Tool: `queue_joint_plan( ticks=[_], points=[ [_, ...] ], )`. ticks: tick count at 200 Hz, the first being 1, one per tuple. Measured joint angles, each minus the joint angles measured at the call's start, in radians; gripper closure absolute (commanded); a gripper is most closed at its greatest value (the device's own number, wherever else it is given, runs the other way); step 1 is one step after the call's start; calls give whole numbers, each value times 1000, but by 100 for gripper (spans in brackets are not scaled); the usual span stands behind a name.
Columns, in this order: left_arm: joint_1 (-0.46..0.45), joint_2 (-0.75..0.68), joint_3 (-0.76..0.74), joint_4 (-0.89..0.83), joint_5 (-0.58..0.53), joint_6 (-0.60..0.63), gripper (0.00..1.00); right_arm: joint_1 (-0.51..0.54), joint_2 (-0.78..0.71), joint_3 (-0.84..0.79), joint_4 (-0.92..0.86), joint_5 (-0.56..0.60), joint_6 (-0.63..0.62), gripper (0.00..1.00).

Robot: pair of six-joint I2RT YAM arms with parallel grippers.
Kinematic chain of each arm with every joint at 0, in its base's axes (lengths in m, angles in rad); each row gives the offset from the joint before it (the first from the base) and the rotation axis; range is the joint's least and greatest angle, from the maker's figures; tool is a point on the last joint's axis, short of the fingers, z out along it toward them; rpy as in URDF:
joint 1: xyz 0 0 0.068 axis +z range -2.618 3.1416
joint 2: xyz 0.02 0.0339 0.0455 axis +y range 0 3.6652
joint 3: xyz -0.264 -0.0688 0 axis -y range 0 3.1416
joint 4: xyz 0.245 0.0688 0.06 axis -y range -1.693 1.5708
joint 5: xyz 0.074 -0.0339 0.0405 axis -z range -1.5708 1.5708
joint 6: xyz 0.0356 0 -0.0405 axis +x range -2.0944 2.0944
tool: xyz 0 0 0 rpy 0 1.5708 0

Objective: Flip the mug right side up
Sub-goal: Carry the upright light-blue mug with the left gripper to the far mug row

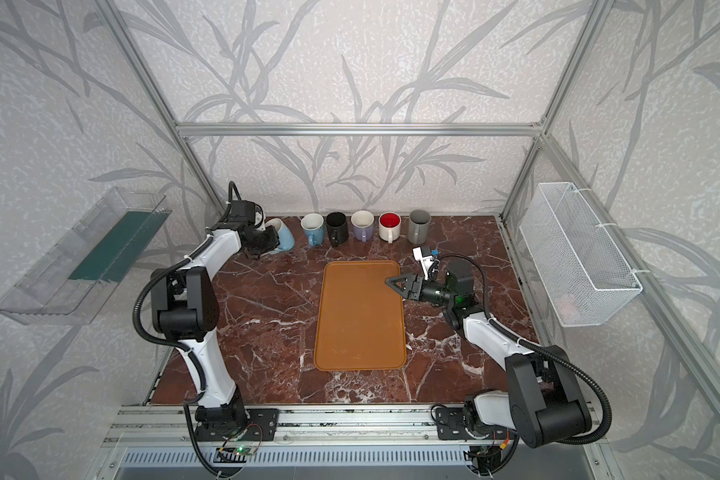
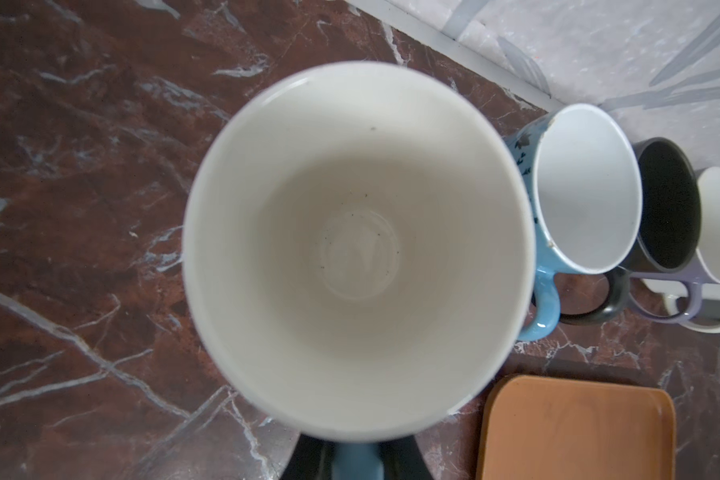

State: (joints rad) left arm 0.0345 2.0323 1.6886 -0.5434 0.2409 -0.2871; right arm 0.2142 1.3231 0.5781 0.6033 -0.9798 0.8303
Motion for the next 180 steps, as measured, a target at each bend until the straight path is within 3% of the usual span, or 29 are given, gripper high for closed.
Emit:
queue_joint_plan(
  ticks=[46, 180],
  points=[
    [-27, 95, 162, -100, -61, 68, 100, -3, 0, -5, 16, -7, 11, 46],
    [-60, 261, 426, -241, -141, 167, 100, -5, 0, -5, -6, -8, 7, 45]
  ],
)
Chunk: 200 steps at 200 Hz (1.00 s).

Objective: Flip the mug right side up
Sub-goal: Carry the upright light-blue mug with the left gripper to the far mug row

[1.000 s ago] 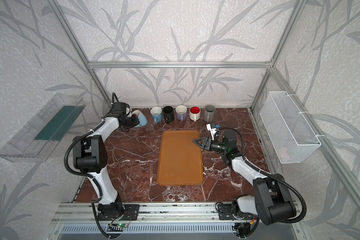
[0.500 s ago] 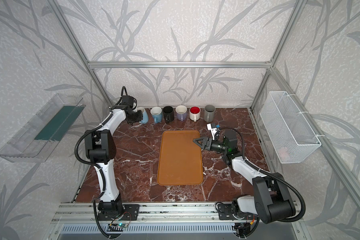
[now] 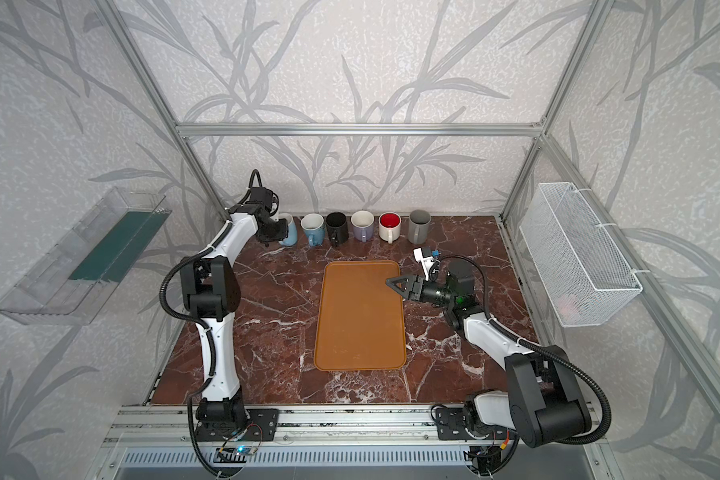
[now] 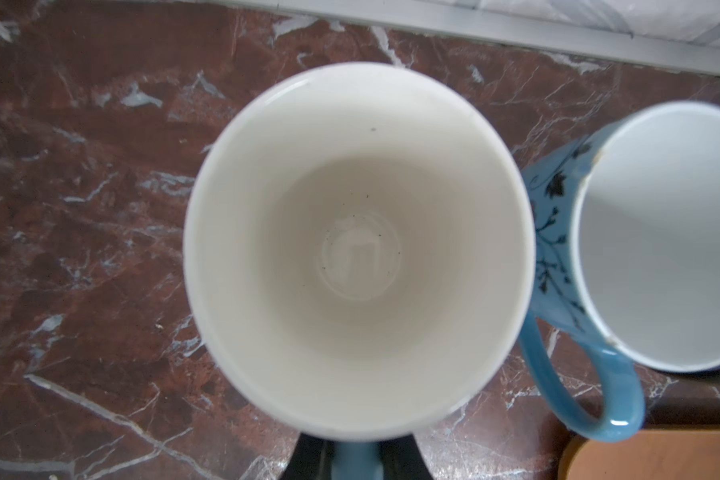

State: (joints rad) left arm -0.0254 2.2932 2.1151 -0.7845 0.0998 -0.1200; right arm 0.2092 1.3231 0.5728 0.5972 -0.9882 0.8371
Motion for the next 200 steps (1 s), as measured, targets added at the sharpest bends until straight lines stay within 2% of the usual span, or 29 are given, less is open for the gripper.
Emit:
queue_joint_plan(
  ticks=[71, 200],
  points=[
    [-34, 79, 110, -61, -32, 20, 100, 0, 0, 1, -25, 0, -13, 45],
    [-44, 88, 113, -93, -166, 23, 100, 0, 0, 1, -27, 0, -19, 45]
  ],
)
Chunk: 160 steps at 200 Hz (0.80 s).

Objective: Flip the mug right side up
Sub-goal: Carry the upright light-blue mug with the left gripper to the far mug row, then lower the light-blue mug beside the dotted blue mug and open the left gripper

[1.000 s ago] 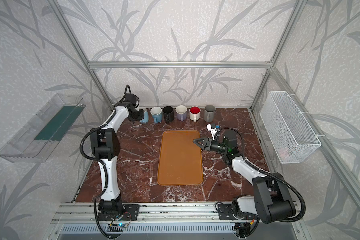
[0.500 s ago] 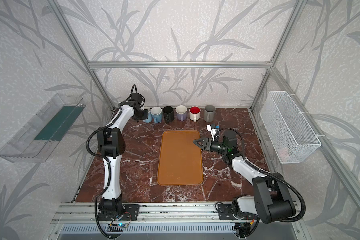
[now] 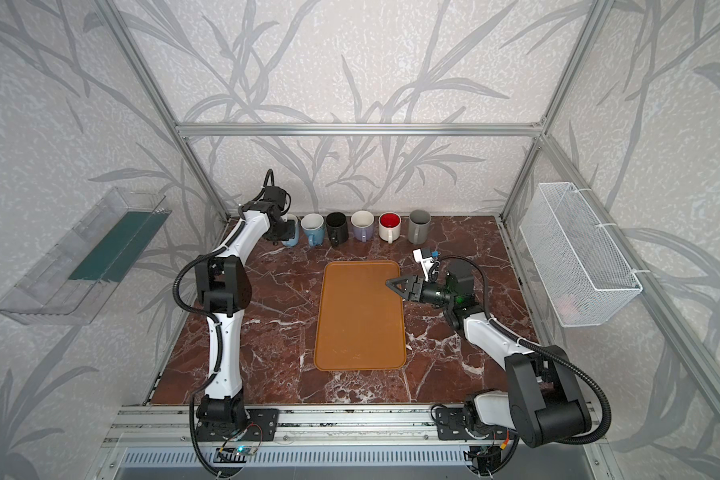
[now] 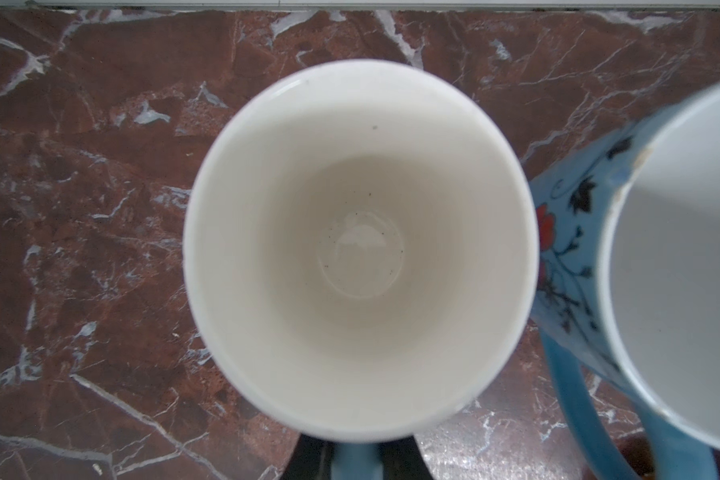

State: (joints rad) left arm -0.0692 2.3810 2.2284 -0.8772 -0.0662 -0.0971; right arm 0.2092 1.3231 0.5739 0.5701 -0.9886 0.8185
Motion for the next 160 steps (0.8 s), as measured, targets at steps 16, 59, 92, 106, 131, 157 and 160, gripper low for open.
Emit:
queue_joint_plan(
  ticks=[16, 59, 92, 106, 131, 157, 160],
  points=[
    [0, 0, 0, -1, -8, 0, 100, 0, 0, 0, 0, 0, 0, 45],
    [0, 0, -3, 1, -14, -8, 100, 0, 0, 0, 0, 0, 0, 45],
    [0, -6, -32, 31, -20, -13, 97, 0, 0, 0, 0, 0, 0, 45],
    [0, -15, -54, 48, -20, -18, 91, 0, -2, 0, 0, 0, 0, 45],
    [2, -32, -90, 74, -18, -26, 80, 0, -4, 0, 0, 0, 0, 45],
    [2, -36, -108, 78, -17, -33, 71, 0, -4, 0, 0, 0, -1, 45],
    [2, -36, -109, 77, -16, -33, 71, 0, -4, 0, 0, 0, -1, 45]
  ],
)
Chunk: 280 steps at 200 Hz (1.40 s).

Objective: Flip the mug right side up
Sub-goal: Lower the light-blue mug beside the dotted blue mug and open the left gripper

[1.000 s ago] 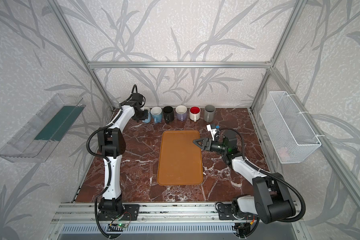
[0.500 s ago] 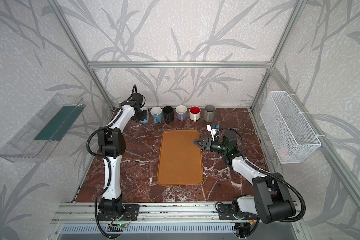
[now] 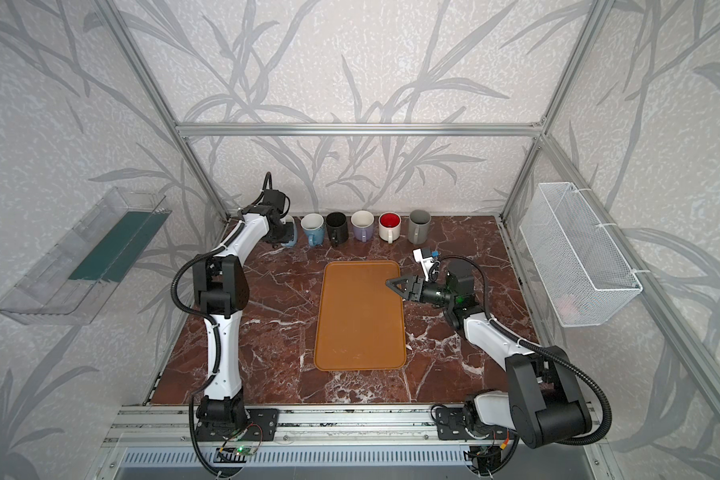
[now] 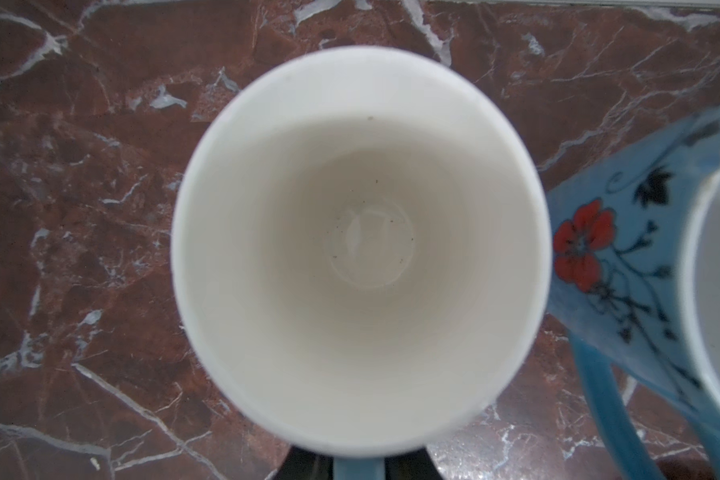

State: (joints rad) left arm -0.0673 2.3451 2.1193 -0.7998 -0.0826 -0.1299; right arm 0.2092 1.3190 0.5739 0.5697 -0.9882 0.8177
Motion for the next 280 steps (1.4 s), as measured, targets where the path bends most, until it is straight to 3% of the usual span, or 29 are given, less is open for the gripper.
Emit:
queue_joint_plan(
  ticks=[105, 202, 280],
  points=[
    [5, -69, -52, 23, 10, -9, 64, 0, -37, 0, -60, 17, -30, 40],
    [16, -240, -156, 77, 51, -34, 59, -5, -202, 0, -260, 95, -137, 17],
    [18, -394, -243, 108, 85, -39, 50, -5, -370, -14, -346, 163, -159, 9]
  ],
)
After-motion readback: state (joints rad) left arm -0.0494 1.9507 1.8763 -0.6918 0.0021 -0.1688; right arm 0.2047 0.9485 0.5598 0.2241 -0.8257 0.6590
